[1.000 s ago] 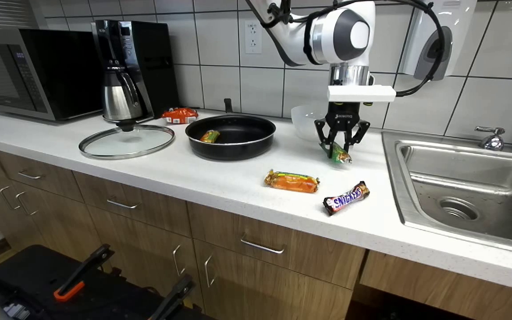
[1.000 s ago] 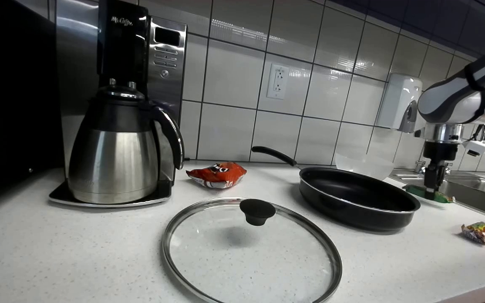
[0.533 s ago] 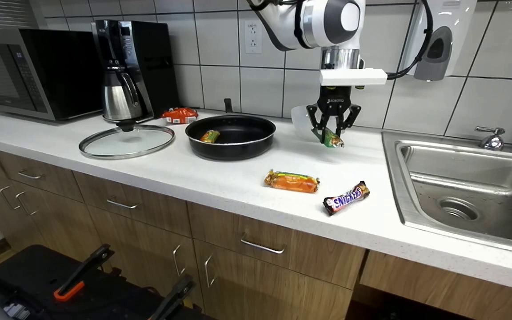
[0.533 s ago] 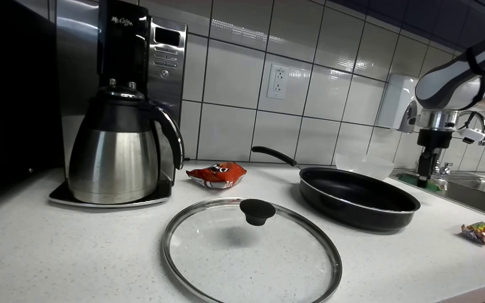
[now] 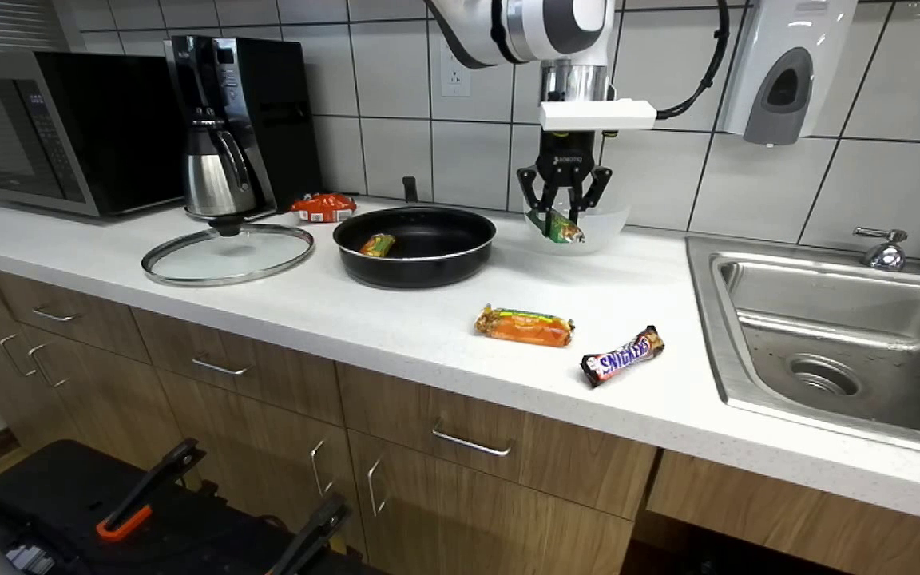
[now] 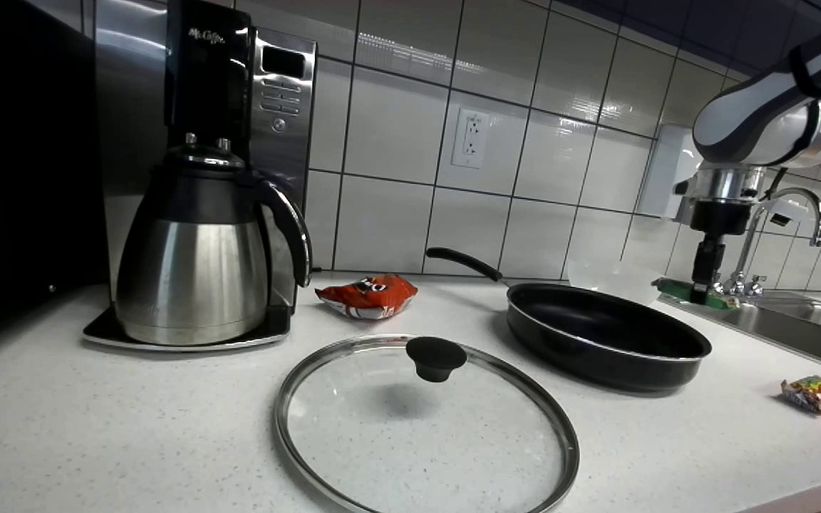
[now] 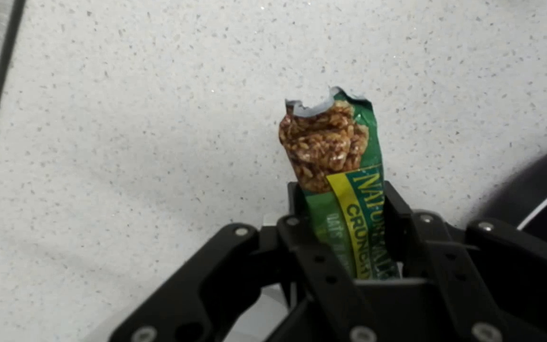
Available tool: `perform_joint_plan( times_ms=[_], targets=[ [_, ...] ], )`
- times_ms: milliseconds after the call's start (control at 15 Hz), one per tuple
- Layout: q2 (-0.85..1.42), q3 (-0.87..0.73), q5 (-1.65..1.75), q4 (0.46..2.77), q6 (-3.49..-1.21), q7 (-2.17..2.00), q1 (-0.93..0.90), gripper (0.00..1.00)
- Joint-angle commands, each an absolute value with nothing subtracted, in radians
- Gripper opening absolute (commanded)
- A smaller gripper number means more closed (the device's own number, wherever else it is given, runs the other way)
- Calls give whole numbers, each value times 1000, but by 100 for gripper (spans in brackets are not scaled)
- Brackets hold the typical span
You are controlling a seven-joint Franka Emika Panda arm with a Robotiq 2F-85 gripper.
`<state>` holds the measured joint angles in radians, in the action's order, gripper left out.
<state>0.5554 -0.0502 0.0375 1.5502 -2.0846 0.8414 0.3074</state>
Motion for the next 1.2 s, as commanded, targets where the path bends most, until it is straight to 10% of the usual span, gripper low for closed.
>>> perform_joint_plan(
  times_ms=[0,1133],
  targets=[
    [474,-38,43,1631,-2092,866,284,14],
    [431,5,50,1704,-2094,809,121,14]
  ],
)
